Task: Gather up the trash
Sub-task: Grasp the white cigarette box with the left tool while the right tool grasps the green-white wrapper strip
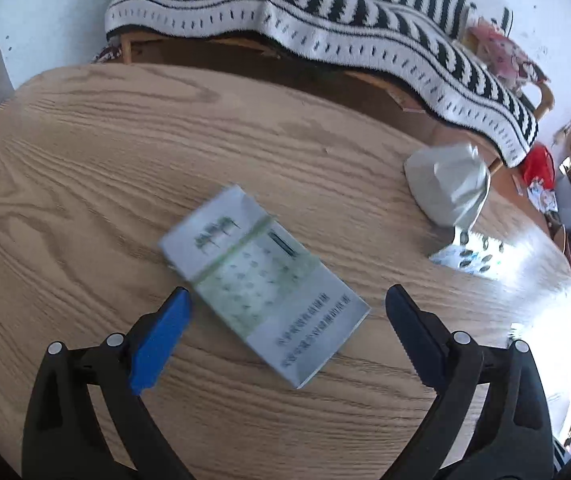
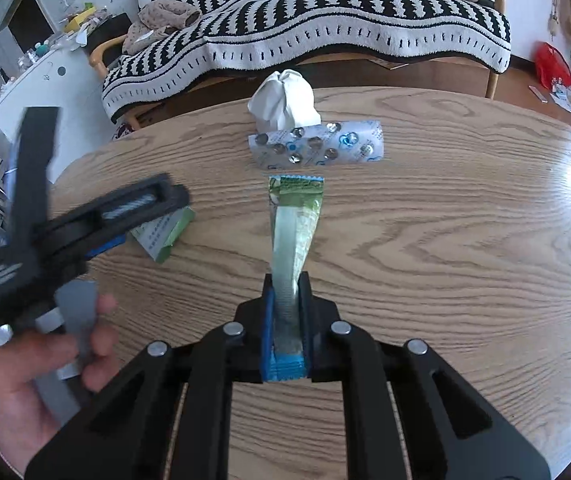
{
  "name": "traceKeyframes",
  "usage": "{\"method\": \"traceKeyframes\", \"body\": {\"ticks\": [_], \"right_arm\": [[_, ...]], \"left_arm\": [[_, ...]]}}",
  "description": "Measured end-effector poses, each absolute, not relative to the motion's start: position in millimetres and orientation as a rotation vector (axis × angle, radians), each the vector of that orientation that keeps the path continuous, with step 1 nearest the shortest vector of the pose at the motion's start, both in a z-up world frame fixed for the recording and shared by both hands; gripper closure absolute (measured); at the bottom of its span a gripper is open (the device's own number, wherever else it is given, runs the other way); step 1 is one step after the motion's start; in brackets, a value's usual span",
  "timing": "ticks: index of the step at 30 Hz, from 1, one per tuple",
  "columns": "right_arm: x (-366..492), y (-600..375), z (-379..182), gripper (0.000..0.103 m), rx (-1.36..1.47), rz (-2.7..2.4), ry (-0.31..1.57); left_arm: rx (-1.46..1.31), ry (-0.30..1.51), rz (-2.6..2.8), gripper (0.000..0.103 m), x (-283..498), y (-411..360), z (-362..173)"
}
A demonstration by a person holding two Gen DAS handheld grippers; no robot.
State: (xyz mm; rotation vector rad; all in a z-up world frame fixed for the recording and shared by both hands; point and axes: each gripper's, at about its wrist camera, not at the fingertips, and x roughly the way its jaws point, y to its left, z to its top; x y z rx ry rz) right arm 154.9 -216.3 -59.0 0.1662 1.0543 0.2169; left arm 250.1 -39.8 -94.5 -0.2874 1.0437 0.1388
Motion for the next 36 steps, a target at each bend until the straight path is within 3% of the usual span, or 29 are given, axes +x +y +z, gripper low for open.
{"method": "traceKeyframes", "body": {"ticks": [3,5,6,26,31,36], "right_arm": [[153,-218,-57,0.091,0.160,0.219,1.051],[152,-220,-56,0.091,0.155,0.218,1.048],[151,-221,-56,0.091,0.154,0.221,1.046],[123,-227,-25,0.091,0.150,0.192,0.984],[78,-270,13,0.091,0.191,0.123,0.909],[1,-345,36,0.091,0.164,-0.006,0.889]], "left_arm": [[-0.264,1.037,0.119,0.011,250,-44,-95],[-0.228,1.026,0.104,0.037,246,-48,-93],[-0.215,1.028,0.097,0.041,244,-48,-92],[-0.051,1.000,-0.069,0.045,173,-24,-53],[-0.018,0.950,-0.227,0.045,133,-66,-18],[0.044,0.904,-0.441,0.045,76,-155,11]]}}
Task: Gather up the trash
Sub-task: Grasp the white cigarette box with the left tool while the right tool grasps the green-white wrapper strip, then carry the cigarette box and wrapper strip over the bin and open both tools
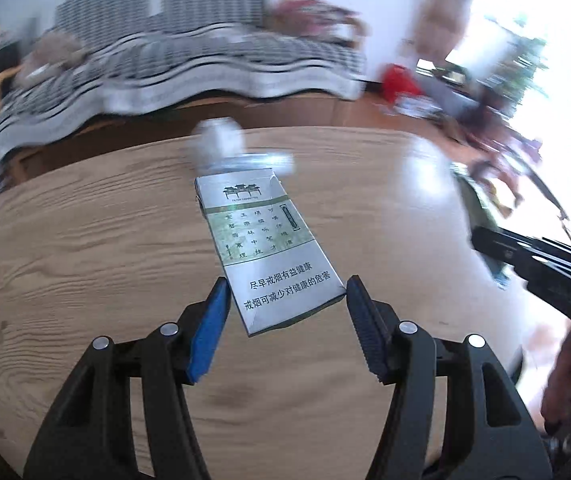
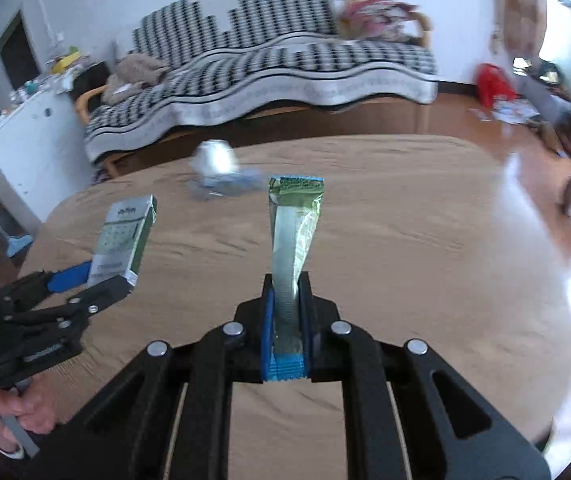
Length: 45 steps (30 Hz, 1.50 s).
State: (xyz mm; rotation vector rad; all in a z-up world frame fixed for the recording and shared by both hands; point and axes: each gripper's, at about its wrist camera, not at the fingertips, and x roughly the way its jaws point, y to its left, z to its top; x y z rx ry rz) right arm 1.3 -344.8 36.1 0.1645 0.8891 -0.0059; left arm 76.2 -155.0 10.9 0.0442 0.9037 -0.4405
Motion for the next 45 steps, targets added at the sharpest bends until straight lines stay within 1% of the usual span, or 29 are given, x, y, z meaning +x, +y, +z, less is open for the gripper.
{"method": "traceKeyframes", "body": {"ticks": [6,10,15,20,25,29,32,35,39,45], "right_arm": [[-125,-462,58,0.091,0.206,-0.233,0.883],[-200,-526,64,0.091,0.251,-0.364,0.879],[-274,-590,59,0.091,0.331,-0.484,0.869],[-323,-635,42,0.091,0.406,-0.547,0.871],[-344,-660,15,0.091,0.487,-0.561,0.887],[-348,-664,-6,0.091,0.518,-0.552,0.909],[-350,-667,-20,0.091,0.540,-0.551,0.924],[-353,-671,-31,0.091,0.560,-0.552,0.931],[-348,-673,-38,0.091,0.574,-0.549,0.946],[-333,-679,-47,0.091,0.591,-0.549,0.961]], "left_arm": [[0.108,0.895,-0.721,0.045,-7,-294,34],[0.171,0.880,-0.888,0.045,-64,-376,39],[0.260,0.913,-1.034,0.045,-126,-463,23],[0.328,0.950,-1.115,0.045,-163,-520,-3],[0.381,0.945,-1.138,0.045,-183,-551,-27],[0.434,0.905,-1.149,0.045,-188,-553,-54],[0.448,0.971,-1.125,0.045,-180,-556,-74],[0.461,0.963,-1.129,0.045,-178,-559,-76],[0.426,1.004,-1.154,0.044,-173,-559,-75],[0.432,1.017,-1.142,0.044,-171,-569,-82]]}}
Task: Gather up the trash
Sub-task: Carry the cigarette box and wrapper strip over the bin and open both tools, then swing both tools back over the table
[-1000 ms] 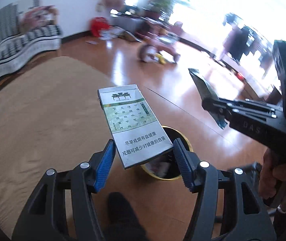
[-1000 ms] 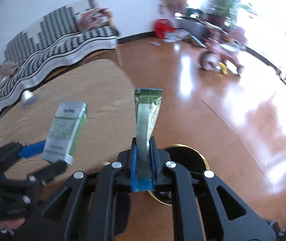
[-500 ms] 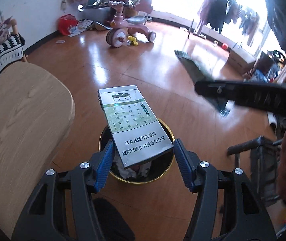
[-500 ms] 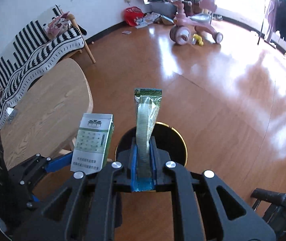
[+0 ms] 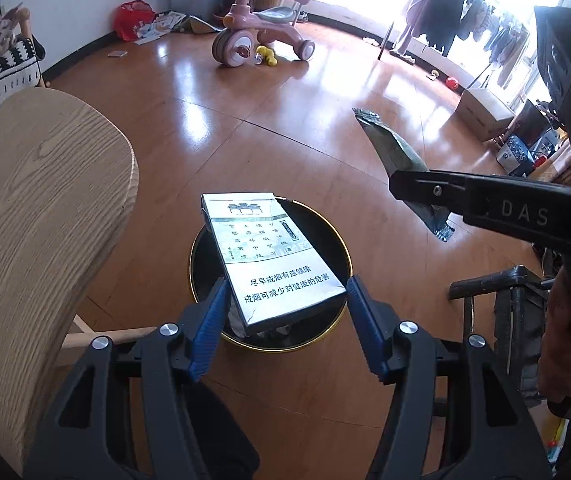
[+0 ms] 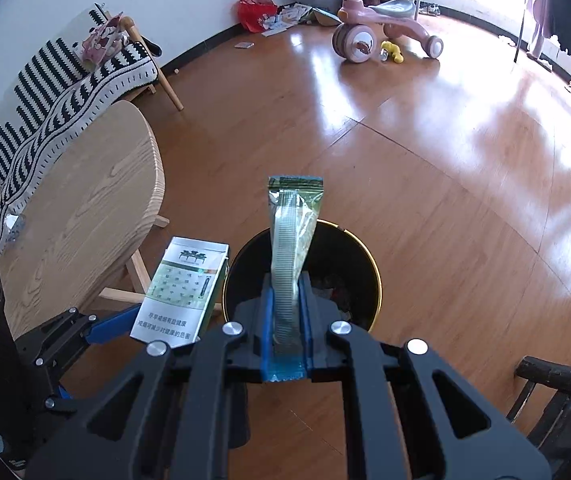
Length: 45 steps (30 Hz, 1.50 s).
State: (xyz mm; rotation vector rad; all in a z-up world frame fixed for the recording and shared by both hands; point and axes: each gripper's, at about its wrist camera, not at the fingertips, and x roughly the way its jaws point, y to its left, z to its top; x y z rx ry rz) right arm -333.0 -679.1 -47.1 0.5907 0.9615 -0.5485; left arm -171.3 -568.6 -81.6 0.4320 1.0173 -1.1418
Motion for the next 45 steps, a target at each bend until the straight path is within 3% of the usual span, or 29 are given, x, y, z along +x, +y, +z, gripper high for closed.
{"method": "traceKeyframes", "body": {"ticks": [5,6,7,8,9,10,16,19,26,33,45], "right_arm": [[-328,-685,-58,0.091,0.606,-0.562,0.976],[-328,-687,-61,0.084,0.615,-0.568,0.981],[-328,-689,-63,0.070,0.626,-0.571,0.982],[-328,-691,-65,0.060,0.637,-0.575,0.976],[-329,-691,-66,0.040,0.638,-0.579,0.968],[-330,-692,-67,0.035,0.632,-0.587,0.963],[-334,-689,-63,0.035,0.631,-0.598,0.955],[-335,-685,-55,0.035,0.620,-0.603,0.945],[-304,-653,-10,0.028,0.548,-0.560,0.884],[-189,-561,37,0.019,0.460,-0.347,0.814],[42,-292,32,0.017,0.320,0.104,0.882]], "left_arm": [[0.439,1.037,-1.138,0.041,-167,-575,-90],[0.451,1.043,-1.133,0.037,-167,-578,-92],[0.465,1.051,-1.125,0.029,-167,-580,-95],[0.472,1.056,-1.117,0.028,-166,-582,-97],[0.471,1.057,-1.111,0.028,-166,-582,-97],[0.467,1.057,-1.109,0.028,-165,-581,-96],[0.431,1.062,-1.044,0.024,-151,-571,-89],[0.392,1.069,-1.019,0.017,-144,-559,-80],[0.285,0.952,-0.969,0.012,-104,-492,-20],[0.084,0.876,-0.711,0.008,-7,-325,25],[-0.047,0.860,-0.277,0.008,99,-63,3]]}}
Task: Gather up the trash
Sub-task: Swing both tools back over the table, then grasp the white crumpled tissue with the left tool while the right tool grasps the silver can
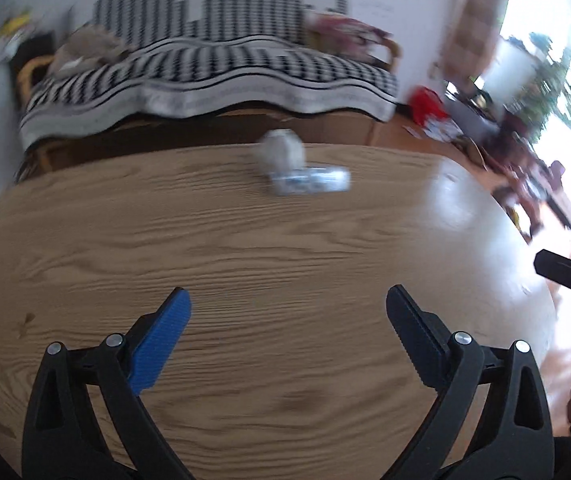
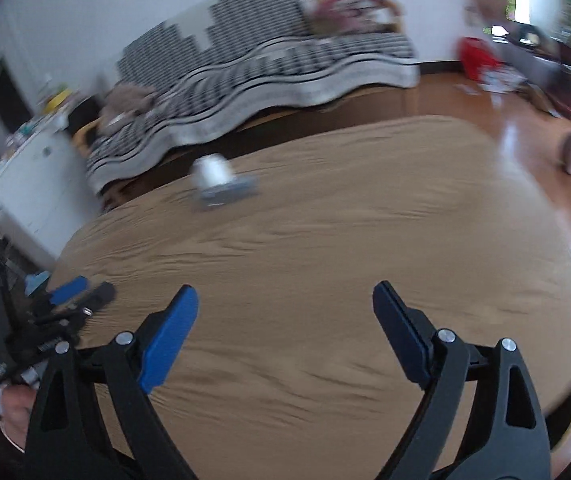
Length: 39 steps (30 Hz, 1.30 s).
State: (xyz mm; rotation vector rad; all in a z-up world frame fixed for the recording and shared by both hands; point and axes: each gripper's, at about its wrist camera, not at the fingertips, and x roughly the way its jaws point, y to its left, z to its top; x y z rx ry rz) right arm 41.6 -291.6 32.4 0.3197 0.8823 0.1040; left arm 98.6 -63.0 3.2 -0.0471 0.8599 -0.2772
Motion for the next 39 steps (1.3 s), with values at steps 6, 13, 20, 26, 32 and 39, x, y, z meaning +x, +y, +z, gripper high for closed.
{"method": "traceKeyframes", "body": {"ticks": [6,13,20,26,32,39], "right_arm": [[72,-213,15,0.016,0.162,0.174,0.857],[86,-213,-6,0.015,0.157,0.213,0.908],[94,-241,-19,0.015,0.302,0.181,0.926],[105,-266,-35,0.015,0.334,0.121,0.967],[120,-288,-50,0.015,0.321,0.081,0.995],[137,-289,-64,0.015,0.284,0.092,1.026]], "left_arm": [[-0.093,0.871,-0.197,0.008,116,-9,-9],[-0.095,0.887,-0.221,0.008,119,0,-14],[-0.117,0.909,-0.229,0.008,159,-24,-15],[-0.018,0.888,-0.218,0.008,238,-91,-15],[0.029,0.942,-0.182,0.008,320,-138,-41],[-0.055,1.030,-0.146,0.009,364,-146,-72]]}}
